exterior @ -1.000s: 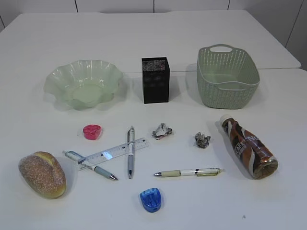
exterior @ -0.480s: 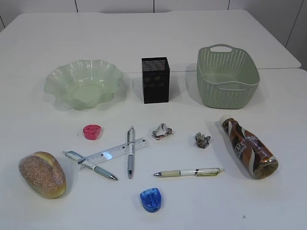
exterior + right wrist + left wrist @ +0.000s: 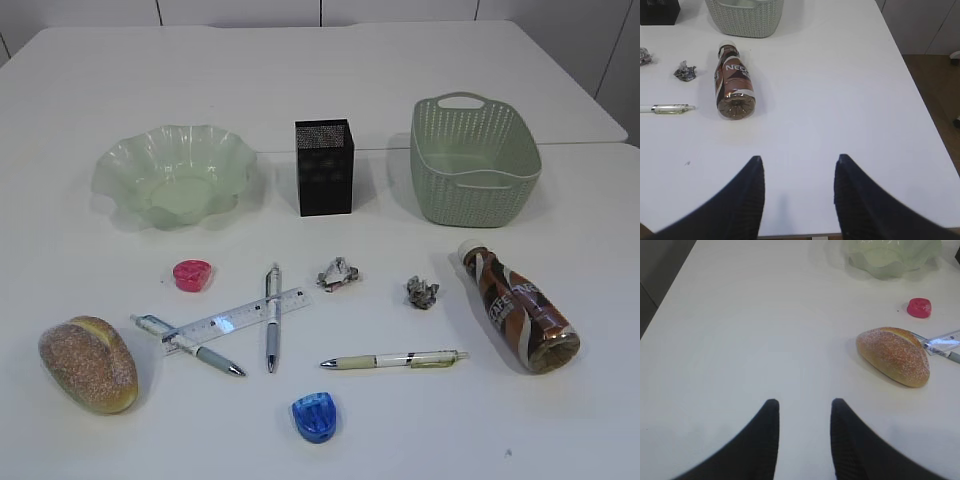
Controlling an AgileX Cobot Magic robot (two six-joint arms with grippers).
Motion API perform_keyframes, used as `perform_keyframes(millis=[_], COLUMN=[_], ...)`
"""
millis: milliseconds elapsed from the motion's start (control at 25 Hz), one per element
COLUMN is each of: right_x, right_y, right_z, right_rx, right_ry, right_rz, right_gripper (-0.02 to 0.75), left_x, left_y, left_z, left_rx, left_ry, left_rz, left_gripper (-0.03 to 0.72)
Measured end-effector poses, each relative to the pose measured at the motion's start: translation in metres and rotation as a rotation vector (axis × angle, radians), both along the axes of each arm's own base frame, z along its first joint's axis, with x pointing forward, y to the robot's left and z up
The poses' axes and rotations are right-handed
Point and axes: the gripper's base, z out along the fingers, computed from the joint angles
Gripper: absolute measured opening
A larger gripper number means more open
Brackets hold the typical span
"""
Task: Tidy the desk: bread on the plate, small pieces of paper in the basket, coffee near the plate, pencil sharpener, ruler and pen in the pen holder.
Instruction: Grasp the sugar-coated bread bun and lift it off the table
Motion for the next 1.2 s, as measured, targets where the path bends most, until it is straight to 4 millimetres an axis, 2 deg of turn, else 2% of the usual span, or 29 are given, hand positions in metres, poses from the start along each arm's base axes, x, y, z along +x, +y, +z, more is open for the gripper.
perform_keyframes(millis=[720, 1200], right_x=[0.0000, 0.0002], right_y=[0.0000, -0.0003], right_z=[0.0000, 0.0000], right_rx=[0.000, 0.000], right_ry=[0.000, 0.000], right_rz=[0.000, 0.029], right_gripper=[0.370, 0.370], left_x=[0.0002, 0.0005], left_y=[-0.0018, -0.0070], left_z=[0.0000, 0.0005], left_rx=[-0.018, -0.078], left_ry=[-0.002, -0.010], left_rz=[-0.012, -0.133], left_gripper=[0.238, 0.238])
